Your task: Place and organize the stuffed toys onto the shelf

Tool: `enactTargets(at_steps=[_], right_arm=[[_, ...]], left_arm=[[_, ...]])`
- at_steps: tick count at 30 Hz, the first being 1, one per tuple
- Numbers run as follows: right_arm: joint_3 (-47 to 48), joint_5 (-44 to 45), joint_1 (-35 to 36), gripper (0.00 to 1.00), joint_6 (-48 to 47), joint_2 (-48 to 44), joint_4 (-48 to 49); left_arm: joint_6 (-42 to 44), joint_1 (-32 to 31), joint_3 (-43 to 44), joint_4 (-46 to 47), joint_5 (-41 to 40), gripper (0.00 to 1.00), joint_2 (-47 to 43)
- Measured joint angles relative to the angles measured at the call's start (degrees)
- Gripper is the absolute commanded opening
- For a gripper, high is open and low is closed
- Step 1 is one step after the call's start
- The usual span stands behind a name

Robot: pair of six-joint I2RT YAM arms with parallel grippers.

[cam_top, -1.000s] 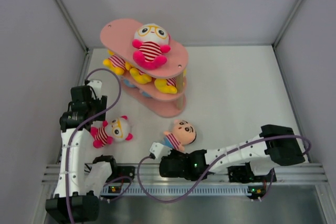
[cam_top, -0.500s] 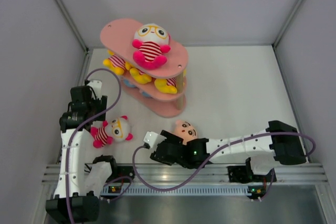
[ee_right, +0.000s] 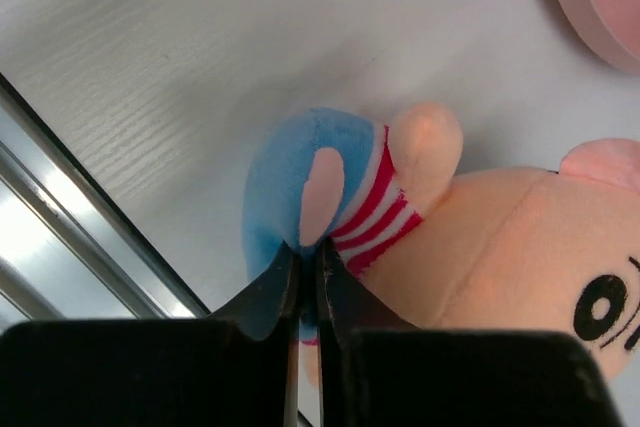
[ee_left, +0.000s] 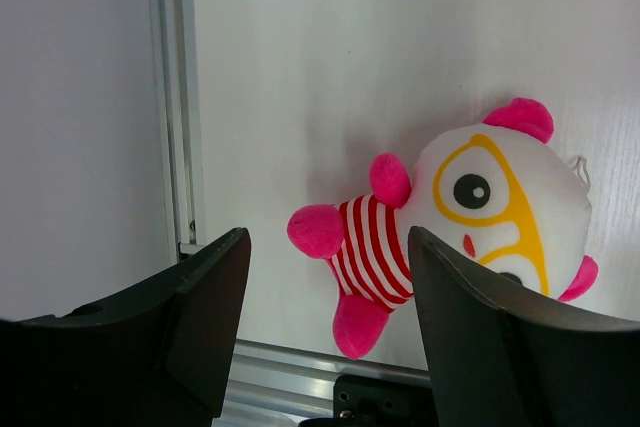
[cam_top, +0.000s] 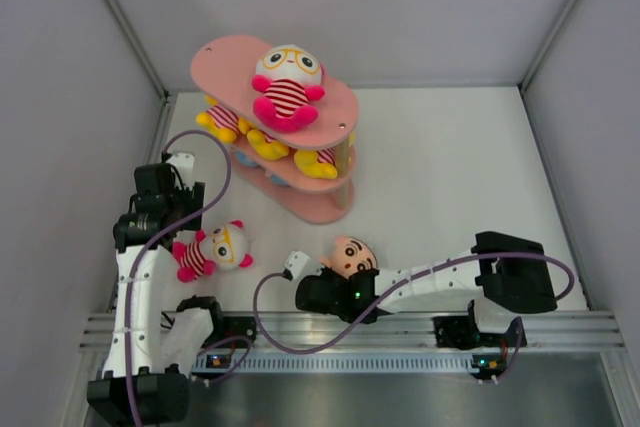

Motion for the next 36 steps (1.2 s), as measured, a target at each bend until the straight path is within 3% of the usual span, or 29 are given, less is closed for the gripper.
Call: enactTargets(at_steps=[6,16,27,36], right_arm=[[2.05,-0.68,0.24,0.00,-1.95,-0.07,-1.70],[16.17,-10.01,2.95,0.00,-24.72,-1.36,-4.04],[18.56,-16.15,-12.96,0.00,-38.82,2.40,-3.54],[22.58,-18.56,-15.32,0.00,-43.95,6.58,-4.35]], left_arm=[[0.02,0.00,0.00,-0.02,0.04,0.70,0.00],[0.17,0.02,0.00,-0.02,0.26,0.70,-0.02],[0.22,0.09,0.00,-0.02,0.46,0.70,-0.04],[0.22,0.20,0.00,-0.02,0.44,0.70,-0.04]])
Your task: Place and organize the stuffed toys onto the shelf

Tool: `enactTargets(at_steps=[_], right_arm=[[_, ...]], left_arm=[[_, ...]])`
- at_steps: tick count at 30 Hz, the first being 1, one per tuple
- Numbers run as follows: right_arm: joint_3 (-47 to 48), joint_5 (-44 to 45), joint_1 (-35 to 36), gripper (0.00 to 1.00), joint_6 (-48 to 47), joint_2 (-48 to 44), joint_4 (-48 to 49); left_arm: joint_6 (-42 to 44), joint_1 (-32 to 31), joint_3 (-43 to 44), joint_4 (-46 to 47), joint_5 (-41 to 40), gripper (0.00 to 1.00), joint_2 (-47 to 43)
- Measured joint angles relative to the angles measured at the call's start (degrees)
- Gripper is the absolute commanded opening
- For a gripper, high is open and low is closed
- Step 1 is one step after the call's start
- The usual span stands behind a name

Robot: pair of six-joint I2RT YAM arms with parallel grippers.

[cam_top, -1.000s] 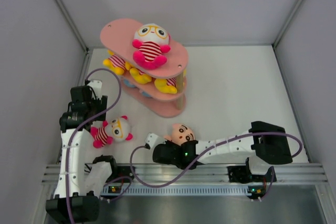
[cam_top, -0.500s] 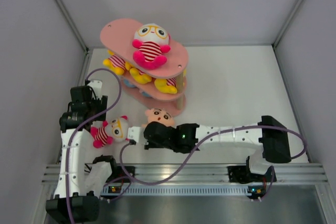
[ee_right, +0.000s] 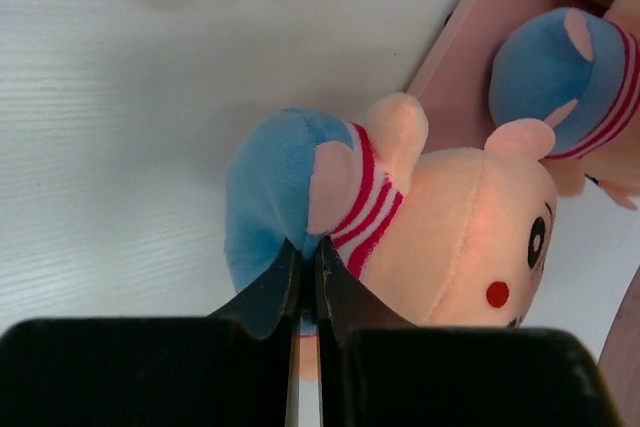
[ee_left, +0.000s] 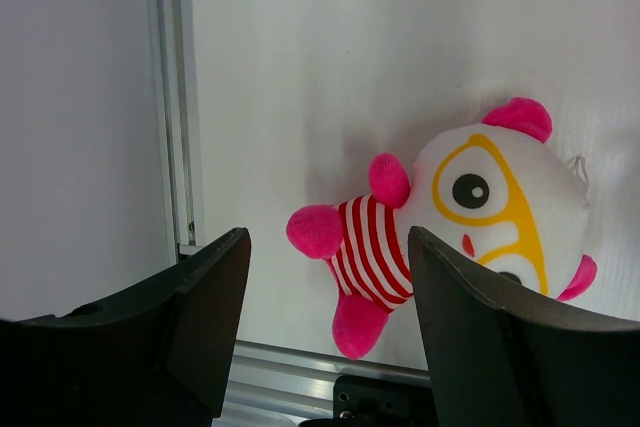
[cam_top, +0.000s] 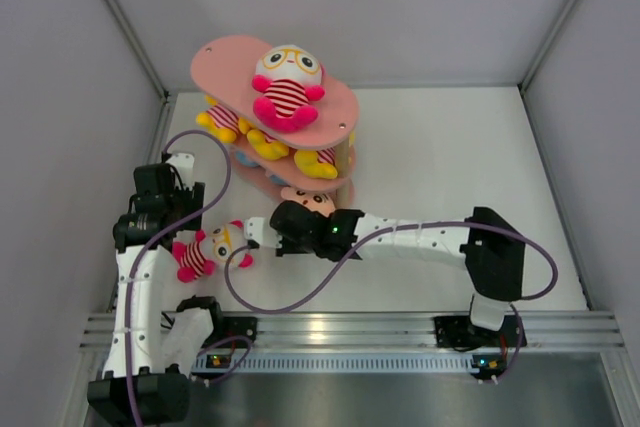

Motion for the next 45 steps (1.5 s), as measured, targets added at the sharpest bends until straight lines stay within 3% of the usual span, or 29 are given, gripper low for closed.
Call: enactTargets(at_steps=[13,27,39,45], right_arm=[[10.21,8.11,-1.14,0.00,-3.48,8.24,-7.26],[10.56,14.97,-3.78,0.00,-8.59,12.59,-5.66],[10.40,15.26,-5.97,0.00,-8.44,13.27,-4.48],[10.16,15.32,-7.02,0.27,-7.87,13.33,-3.91]], left_arm=[[0.07,0.15,0.00,0.00,0.04,0.70,-0.20],[0.70,0.15,0.00,0.00,0.48,0.70,-0.81],[0.83,0.15,0.00,0.00,0.66,0.70,-0.81],[0.83,0.15,0.00,0.00,0.66,0.70,-0.81]])
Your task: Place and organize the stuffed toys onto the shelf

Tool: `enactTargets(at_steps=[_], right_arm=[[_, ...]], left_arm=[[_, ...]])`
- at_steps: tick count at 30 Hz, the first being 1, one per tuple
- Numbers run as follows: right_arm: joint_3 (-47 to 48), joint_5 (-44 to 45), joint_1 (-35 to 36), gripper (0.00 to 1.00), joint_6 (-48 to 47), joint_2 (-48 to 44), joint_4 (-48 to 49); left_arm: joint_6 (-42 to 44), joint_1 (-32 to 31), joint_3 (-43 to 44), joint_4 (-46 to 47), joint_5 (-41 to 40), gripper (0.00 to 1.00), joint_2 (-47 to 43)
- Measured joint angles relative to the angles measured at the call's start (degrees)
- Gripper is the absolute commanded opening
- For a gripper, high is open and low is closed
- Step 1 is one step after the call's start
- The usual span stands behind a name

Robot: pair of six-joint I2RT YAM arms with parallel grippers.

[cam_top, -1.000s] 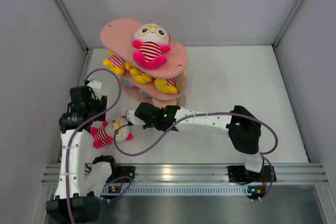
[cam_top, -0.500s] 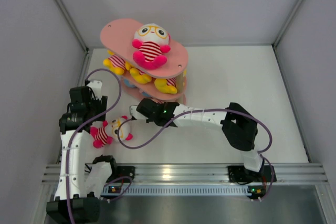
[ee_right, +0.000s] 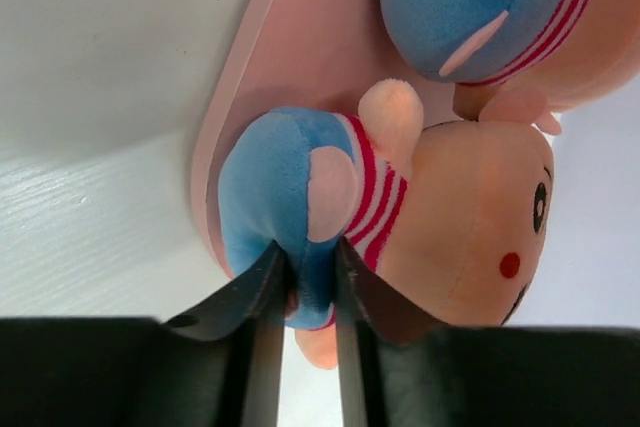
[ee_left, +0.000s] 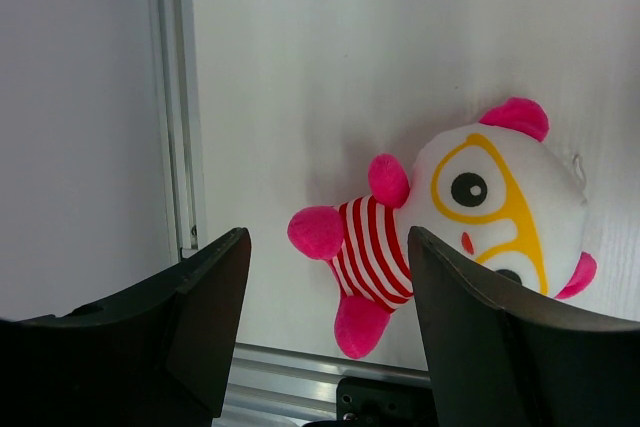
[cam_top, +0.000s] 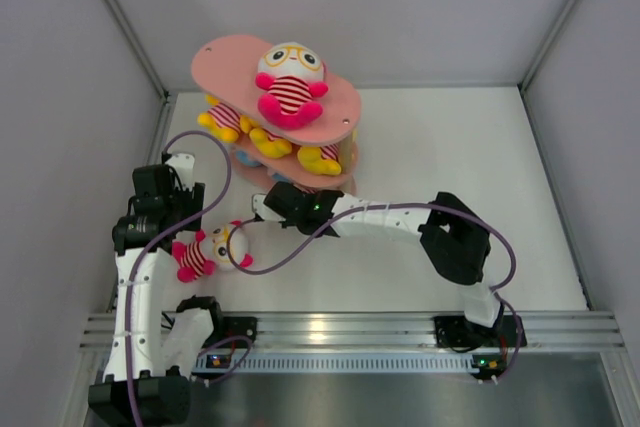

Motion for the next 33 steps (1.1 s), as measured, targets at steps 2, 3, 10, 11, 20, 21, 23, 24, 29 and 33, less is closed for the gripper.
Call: enactTargets(at_steps=[2,3,10,11,20,21,23,24,29,33], right_arm=[[-0.20,-0.02,-0.28,0.32,0.37,0.00,0.33],[-0.44,0.04,-0.37,0.34,0.48,-0.02,0.72],[-2.03,1.75,-0.39,0.58,1.57,-0.04,4.00],[-2.45,2.01,-0.37,0.61,1.75,-0.04,4.31],[-3.82,2.56,0.28,0.67,2.40,-0.48,4.33],[-4.11,2.56,0.39,0.67,2.56,-0.68,4.31],[-4.35,2.51,0.48,0.67,2.91,-0.98,4.17],[-4.59,2.47,0.50,0.67,2.97,-1.20,4.13],[-6.71,2.03,0.92,0.67,3.26,-2.99,3.87],[-8.79,3.74,2.78,0.67,3.63,-6.51,4.57]], left_arm=[[0.00,0.00,0.00,0.00,0.02,0.70,0.00],[0.00,0.00,0.00,0.00,0.04,0.70,0.00],[0.52,0.00,-0.09,0.04,1.14,0.72,0.00],[0.81,0.00,-0.28,0.07,1.64,0.73,0.00],[12.90,0.00,-6.23,-0.55,13.16,0.86,2.32],[15.10,0.00,-6.91,-0.96,14.34,0.86,2.47],[19.80,0.00,-8.44,-1.84,15.93,0.86,2.80],[21.94,0.00,-9.22,-2.14,16.04,0.86,3.08],[30.67,0.00,-12.85,-3.50,16.37,0.76,7.52],[33.35,0.00,-13.18,-3.56,20.02,0.06,9.53]])
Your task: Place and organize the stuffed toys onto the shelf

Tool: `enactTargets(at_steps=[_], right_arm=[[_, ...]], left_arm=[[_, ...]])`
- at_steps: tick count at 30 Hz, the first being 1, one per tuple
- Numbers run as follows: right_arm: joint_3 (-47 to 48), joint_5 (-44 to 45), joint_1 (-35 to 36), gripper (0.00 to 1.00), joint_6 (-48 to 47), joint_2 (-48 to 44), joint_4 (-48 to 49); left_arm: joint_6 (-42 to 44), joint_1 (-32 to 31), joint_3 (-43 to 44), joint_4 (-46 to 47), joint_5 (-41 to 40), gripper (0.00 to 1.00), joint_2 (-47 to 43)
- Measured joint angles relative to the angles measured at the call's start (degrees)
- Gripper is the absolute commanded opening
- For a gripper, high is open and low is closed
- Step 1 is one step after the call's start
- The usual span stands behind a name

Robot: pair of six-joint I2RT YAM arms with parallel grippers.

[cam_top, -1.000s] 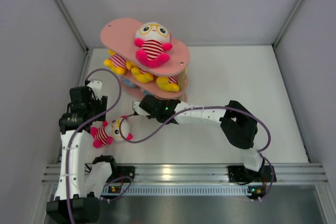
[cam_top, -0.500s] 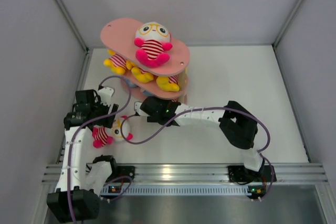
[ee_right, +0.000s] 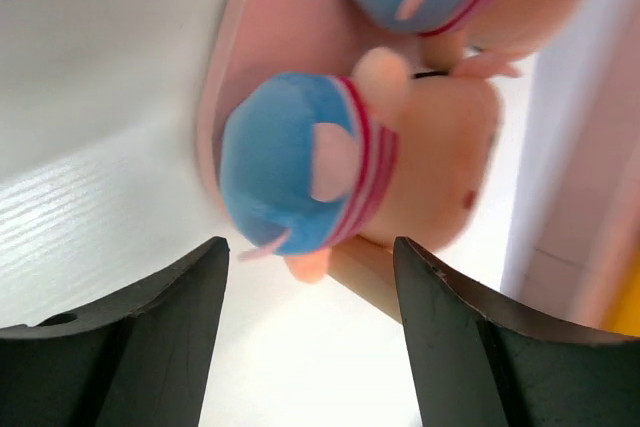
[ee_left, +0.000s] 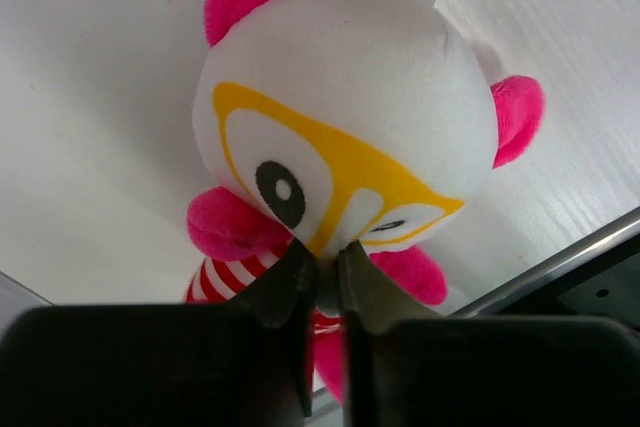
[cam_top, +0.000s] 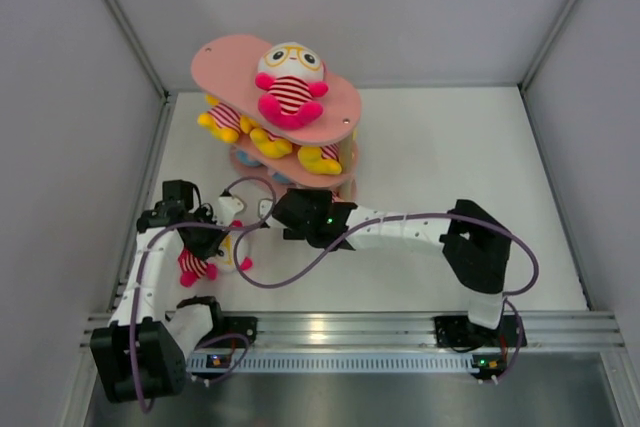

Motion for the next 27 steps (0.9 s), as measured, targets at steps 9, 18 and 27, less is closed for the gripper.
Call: enactTargets(at_steps=[9,18,27], right_arm=[[-2.23,-1.60,5.75,0.68,2.51,-13.16,3.32],[-2.19,-17.79,7.17,0.86,11.23,-22.34,13.35],[3.34,-28.50,7.76,0.91,15.89,-18.60,17.51]], left_arm=[[-5.27,0.00,3.72,-1.20,3.15,0.00,-4.76],[-12.22,0.00,21.35,-8.22,10.93,0.00,-11.54],[-11.37,0.02,33.29,-19.63,23.15,0.00,-11.80]])
